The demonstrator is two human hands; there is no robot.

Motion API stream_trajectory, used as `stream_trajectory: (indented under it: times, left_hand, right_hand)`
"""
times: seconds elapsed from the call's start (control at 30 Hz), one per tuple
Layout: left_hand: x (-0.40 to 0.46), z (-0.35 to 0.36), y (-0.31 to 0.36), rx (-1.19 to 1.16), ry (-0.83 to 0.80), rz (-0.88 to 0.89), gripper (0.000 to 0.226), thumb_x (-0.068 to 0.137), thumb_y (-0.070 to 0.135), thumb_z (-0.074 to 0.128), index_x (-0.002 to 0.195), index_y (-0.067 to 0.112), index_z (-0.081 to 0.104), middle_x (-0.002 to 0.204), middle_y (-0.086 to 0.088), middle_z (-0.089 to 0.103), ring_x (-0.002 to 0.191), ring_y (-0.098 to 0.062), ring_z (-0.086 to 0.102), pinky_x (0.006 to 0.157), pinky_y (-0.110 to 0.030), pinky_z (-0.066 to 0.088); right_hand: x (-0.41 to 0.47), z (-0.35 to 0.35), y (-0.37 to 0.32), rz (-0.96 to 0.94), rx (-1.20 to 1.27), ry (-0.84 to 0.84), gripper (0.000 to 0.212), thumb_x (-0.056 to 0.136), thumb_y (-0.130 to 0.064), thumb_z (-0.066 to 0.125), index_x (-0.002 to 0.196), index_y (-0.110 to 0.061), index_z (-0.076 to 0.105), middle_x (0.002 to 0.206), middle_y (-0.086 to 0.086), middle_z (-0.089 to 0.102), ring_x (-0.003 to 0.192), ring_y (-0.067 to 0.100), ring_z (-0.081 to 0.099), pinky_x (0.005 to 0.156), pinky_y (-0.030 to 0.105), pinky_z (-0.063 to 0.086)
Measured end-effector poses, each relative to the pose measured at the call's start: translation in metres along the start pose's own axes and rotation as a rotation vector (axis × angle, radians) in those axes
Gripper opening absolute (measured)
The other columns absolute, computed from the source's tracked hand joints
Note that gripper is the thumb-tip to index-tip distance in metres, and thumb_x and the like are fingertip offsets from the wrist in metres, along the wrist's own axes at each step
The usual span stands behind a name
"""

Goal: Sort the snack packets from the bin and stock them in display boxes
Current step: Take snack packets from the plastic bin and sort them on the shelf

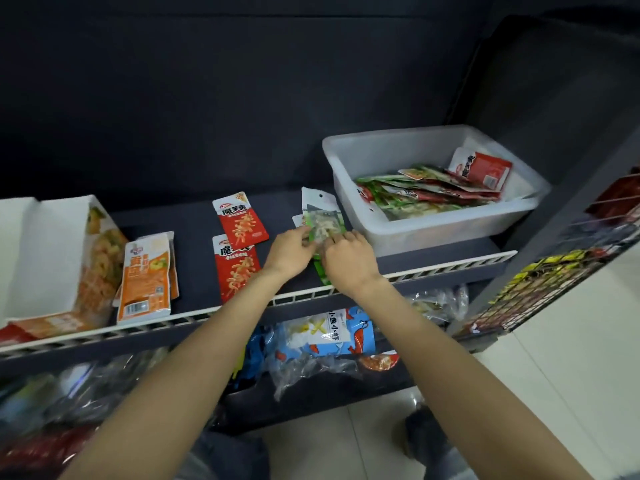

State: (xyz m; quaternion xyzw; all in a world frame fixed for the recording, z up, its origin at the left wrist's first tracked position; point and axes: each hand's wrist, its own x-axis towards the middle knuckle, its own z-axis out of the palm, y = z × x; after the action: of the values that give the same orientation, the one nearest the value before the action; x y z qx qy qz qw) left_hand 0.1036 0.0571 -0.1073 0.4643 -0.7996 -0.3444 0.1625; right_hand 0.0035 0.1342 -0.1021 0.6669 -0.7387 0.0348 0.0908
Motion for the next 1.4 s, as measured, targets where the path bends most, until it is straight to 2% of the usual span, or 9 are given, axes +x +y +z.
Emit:
stream_trajectory:
  times: [0.1,0.2,0.3,0.37,0.53,0.67,0.9,1.17,1.4]
  left_hand:
    - [-0.001,0.001,0.002,0.322,0.103,0.146,0.033,0.096,0.016,0.047,0.126,0.01,0.06,0.12,-0.017,0.064,0.115,-0.033,0.051,0.095,-0.036,0.043]
    - [-0.003,-0.018,0.006,0.283,0.273,0.241,0.032,0.094,0.015,0.049,0.123,0.013,0.062,0.115,-0.012,0.067,0.109,-0.03,0.051,0.09,-0.035,0.042]
    - [0.0,-0.041,0.022,0.18,0.409,0.361,0.032,0.093,0.015,0.052,0.123,0.017,0.062,0.115,-0.005,0.065,0.106,-0.023,0.052,0.088,-0.032,0.04]
    - [0.006,-0.048,0.04,0.116,0.412,0.453,0.032,0.091,0.014,0.054,0.121,0.019,0.063,0.113,0.0,0.065,0.104,-0.019,0.053,0.086,-0.031,0.043]
    - [0.037,-0.034,0.083,0.025,0.244,0.568,0.033,0.086,0.015,0.061,0.118,0.023,0.063,0.108,0.01,0.067,0.103,-0.009,0.055,0.088,-0.026,0.045]
    - [0.076,-0.021,0.113,0.008,0.07,0.514,0.033,0.089,0.019,0.062,0.122,0.021,0.06,0.113,0.008,0.066,0.107,-0.002,0.057,0.091,-0.016,0.041]
    - [0.118,0.011,0.147,0.354,-0.325,0.557,0.051,0.086,0.043,0.064,0.134,0.031,0.05,0.135,0.007,0.055,0.121,-0.013,0.051,0.099,-0.029,0.04]
    - [0.13,0.037,0.146,0.466,-0.224,0.602,0.027,0.092,0.042,0.054,0.118,0.042,0.061,0.119,0.01,0.066,0.108,-0.017,0.06,0.091,-0.036,0.048]
    - [0.116,0.043,0.157,0.597,-0.193,0.714,0.041,0.089,0.042,0.058,0.129,0.038,0.053,0.135,0.008,0.052,0.123,-0.018,0.048,0.092,-0.035,0.042]
  right_hand:
    - [0.001,-0.003,0.008,-0.017,-0.016,-0.011,0.033,0.099,-0.023,0.038,0.114,-0.003,0.06,0.118,0.015,0.061,0.108,0.03,0.057,0.096,0.038,0.04]
    - [0.002,-0.016,0.009,-0.048,0.023,0.023,0.031,0.097,-0.017,0.043,0.124,-0.004,0.052,0.122,0.013,0.057,0.11,0.029,0.057,0.082,0.036,0.048]
    - [-0.002,-0.045,0.016,-0.134,0.115,0.221,0.024,0.079,-0.004,0.064,0.102,-0.005,0.066,0.093,0.012,0.067,0.078,0.03,0.067,0.054,0.031,0.05]
    - [0.0,-0.064,0.032,-0.177,0.176,0.308,0.019,0.076,-0.004,0.061,0.093,-0.006,0.069,0.084,0.01,0.068,0.07,0.031,0.066,0.051,0.031,0.049]
    - [0.018,-0.093,0.099,-0.127,0.213,0.331,0.026,0.084,-0.011,0.05,0.099,-0.011,0.071,0.093,0.008,0.069,0.086,0.031,0.06,0.07,0.037,0.051]
    - [0.04,-0.077,0.17,0.115,0.225,0.142,0.024,0.092,-0.015,0.054,0.109,-0.02,0.069,0.112,0.005,0.068,0.106,0.028,0.057,0.087,0.037,0.047]
    - [0.041,-0.07,0.233,0.285,0.347,-0.225,0.042,0.091,-0.044,0.056,0.127,-0.022,0.058,0.12,0.005,0.064,0.112,0.023,0.057,0.095,0.033,0.044]
    - [0.025,-0.068,0.242,0.241,0.475,-0.398,0.044,0.094,-0.025,0.053,0.138,-0.026,0.048,0.143,-0.005,0.047,0.129,0.013,0.043,0.098,0.018,0.03]
    - [0.016,-0.078,0.24,0.238,0.456,-0.462,0.058,0.088,-0.028,0.061,0.142,-0.024,0.041,0.144,-0.005,0.044,0.133,0.016,0.039,0.104,0.022,0.031]
